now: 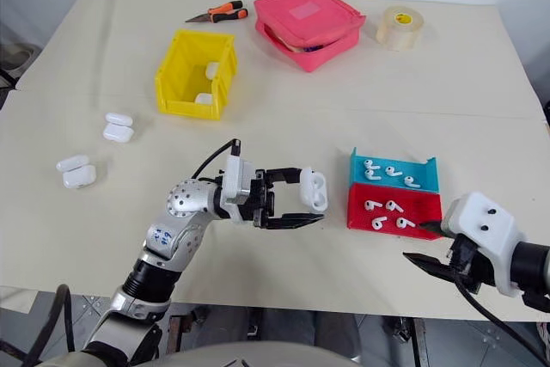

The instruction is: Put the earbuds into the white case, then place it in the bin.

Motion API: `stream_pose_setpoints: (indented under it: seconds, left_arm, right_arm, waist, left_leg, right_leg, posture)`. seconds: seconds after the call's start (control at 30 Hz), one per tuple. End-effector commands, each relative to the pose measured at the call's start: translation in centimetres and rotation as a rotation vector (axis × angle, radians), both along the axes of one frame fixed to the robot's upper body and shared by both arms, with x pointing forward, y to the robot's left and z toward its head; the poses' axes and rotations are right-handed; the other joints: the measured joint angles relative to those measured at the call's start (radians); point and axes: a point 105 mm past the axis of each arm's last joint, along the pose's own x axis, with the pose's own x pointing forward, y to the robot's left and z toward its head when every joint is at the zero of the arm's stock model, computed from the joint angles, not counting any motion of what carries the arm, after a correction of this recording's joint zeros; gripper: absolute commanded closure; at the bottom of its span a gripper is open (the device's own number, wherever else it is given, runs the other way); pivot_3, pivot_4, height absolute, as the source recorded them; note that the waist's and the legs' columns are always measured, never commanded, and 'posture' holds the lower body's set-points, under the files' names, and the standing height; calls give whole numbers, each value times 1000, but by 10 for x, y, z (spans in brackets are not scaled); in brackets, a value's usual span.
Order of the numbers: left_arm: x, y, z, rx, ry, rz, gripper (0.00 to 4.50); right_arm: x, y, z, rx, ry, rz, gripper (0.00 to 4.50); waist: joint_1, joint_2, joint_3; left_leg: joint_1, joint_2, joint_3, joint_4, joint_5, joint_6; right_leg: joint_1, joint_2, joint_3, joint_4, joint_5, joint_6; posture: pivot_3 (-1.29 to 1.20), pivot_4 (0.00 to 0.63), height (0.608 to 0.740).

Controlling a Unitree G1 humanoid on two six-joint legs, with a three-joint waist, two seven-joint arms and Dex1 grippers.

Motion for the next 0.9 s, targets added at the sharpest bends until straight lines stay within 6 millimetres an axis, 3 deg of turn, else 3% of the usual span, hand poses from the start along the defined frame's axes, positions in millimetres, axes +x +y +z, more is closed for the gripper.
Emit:
stream_pose_setpoints:
  seconds: [0.03,0.4,0.53,0.73,0.9]
  left_arm:
    - [-9,-2,7,-26,-33,-26,1718]
    - [-7,2,5,-23,-40,-24,1718]
    - [-8,2,5,-28,-37,-19,1718]
    - [-10,2,5,-32,-34,-18,1718]
    - [-12,1,5,-38,-32,-13,1718]
  right_arm:
    - [-1,5,6,-6,-33,11,1586]
    - [14,5,-3,-125,-55,-12,1586]
    - [19,1,-7,-149,-36,-43,2447]
    - [20,9,-6,-150,-26,-7,2447]
    - [26,3,-13,-208,14,-14,2447]
  waist:
    - [0,0,0]
    - [-1,0,0]
    - [0,0,0]
    - [-1,0,0]
    - [-1,0,0]
  left_leg:
    - [0,0,0,0,0,0]
    - [0,0,0,0,0,0]
    - [0,0,0,0,0,0]
    - [0,0,0,0,0,0]
    - [0,0,0,0,0,0]
  right_leg:
    - [0,0,0,0,0,0]
    - [0,0,0,0,0,0]
    - [0,0,0,0,0,0]
    - [0,0,0,0,0,0]
    - [0,0,0,0,0,0]
  posture:
    - [0,150,740]
    - [0,150,740]
    - [0,150,740]
    - [0,150,740]
    - [0,150,740]
